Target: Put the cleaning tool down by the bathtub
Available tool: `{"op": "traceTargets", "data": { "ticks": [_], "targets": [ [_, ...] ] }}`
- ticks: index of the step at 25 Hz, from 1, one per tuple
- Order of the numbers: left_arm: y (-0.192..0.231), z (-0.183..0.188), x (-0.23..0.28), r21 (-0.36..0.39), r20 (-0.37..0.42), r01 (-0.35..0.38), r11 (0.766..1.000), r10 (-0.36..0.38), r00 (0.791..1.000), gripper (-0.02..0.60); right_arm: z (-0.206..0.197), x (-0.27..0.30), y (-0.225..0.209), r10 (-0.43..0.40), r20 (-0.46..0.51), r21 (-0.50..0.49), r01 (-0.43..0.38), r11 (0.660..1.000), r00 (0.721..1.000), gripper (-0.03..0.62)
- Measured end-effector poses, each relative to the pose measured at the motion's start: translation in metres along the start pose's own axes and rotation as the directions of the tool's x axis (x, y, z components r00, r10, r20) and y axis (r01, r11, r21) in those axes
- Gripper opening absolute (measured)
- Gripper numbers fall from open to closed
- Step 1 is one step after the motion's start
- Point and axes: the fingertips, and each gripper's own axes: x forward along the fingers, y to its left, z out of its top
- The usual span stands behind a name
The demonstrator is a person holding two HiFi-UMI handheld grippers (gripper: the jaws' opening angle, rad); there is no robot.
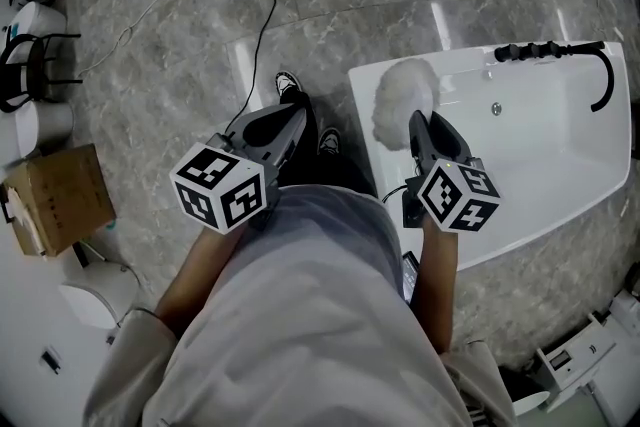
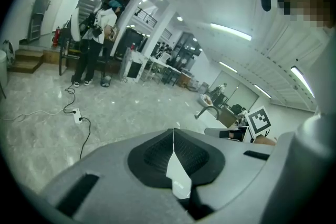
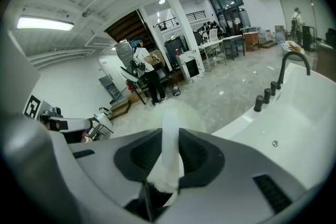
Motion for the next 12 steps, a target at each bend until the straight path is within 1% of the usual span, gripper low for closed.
{"op": "traceTargets", "data": {
  "ticks": [5, 9, 12],
  "targets": [
    [0.007, 0.002, 0.002, -0.012, -0.003, -0.001, 1.0, 0.001, 1.0, 0.009, -0.001, 0.009, -0.006, -0.012, -0.019, 0.006, 0.012, 1.0, 1.0, 0.081],
    [0.015, 0.006, -0.002, -0.017, 0.014, 0.003, 1.0, -0.003, 1.0, 0.009, -0.005, 0.018, -0.006, -0.015, -0.036, -0.003, 0.015, 1.0, 0.999, 0.081],
    [0.02, 0.007, -0.004, -0.021, 0.011, -0.003, 1.0, 0.003, 1.0, 0.009, -0.007, 0.025, -0.006, -0.016, -0.048, -0.01, 0.016, 1.0, 0.999, 0.081]
  ]
}}
